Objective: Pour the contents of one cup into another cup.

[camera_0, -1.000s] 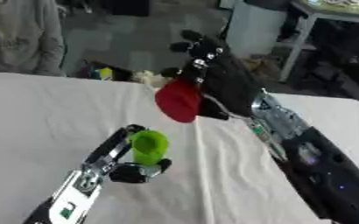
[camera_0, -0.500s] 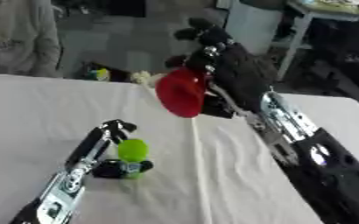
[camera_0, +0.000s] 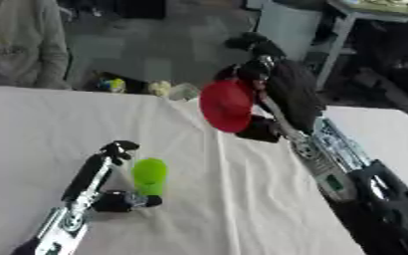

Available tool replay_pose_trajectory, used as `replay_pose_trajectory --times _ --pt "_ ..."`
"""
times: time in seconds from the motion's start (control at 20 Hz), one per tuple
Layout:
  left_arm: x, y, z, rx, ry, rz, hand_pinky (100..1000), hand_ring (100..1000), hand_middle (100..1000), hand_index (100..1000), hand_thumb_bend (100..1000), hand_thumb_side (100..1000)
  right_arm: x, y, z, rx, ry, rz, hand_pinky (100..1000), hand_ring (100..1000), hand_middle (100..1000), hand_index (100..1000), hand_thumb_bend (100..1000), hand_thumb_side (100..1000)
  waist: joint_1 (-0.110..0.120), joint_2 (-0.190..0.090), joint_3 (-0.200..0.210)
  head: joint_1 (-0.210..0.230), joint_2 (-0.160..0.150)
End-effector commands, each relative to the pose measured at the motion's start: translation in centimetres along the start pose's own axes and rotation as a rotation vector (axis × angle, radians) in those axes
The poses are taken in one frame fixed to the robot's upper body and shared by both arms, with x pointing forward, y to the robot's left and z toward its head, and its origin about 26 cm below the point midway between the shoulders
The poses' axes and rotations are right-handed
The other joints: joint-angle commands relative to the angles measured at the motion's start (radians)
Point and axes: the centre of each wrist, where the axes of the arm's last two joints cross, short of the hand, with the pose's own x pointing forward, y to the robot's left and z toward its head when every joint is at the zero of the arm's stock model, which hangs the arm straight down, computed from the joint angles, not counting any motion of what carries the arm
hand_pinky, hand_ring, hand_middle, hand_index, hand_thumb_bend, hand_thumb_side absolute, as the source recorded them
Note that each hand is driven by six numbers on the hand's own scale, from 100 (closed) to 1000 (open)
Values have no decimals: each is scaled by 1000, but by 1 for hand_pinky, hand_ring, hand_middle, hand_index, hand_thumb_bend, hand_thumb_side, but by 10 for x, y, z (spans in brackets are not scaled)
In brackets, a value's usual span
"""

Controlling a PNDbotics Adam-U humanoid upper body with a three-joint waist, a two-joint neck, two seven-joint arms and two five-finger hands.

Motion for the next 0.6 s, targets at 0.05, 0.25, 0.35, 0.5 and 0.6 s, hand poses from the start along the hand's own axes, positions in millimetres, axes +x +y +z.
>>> replay_pose_trajectory --times 0.05,0.25,0.35,0.5,0.6 --pt "5 19 1 9 -38 12 665 704 786 836 1000 610 -23 -9 14 19 119 17 885 845 231 521 100 200 9 -13 -1 6 -4" --pt "7 27 11 13 -34 66 657 694 778 826 1000 610 -46 -6 42 88 268 -5 886 857 210 503 100 229 18 -11 6 3 -2" --pt "10 32 15 39 -30 96 653 689 773 822 1000 611 -56 -3 56 115 352 -26 885 866 197 492 100 251 23 -9 12 1 -1" --pt "18 41 18 83 -37 138 650 683 767 813 1000 608 -67 7 77 162 450 -71 880 876 180 481 100 275 32 -6 24 -9 1" --pt "24 47 18 106 -47 164 649 680 764 809 1000 609 -70 15 88 197 489 -116 873 881 171 477 100 286 38 -4 32 -14 1"
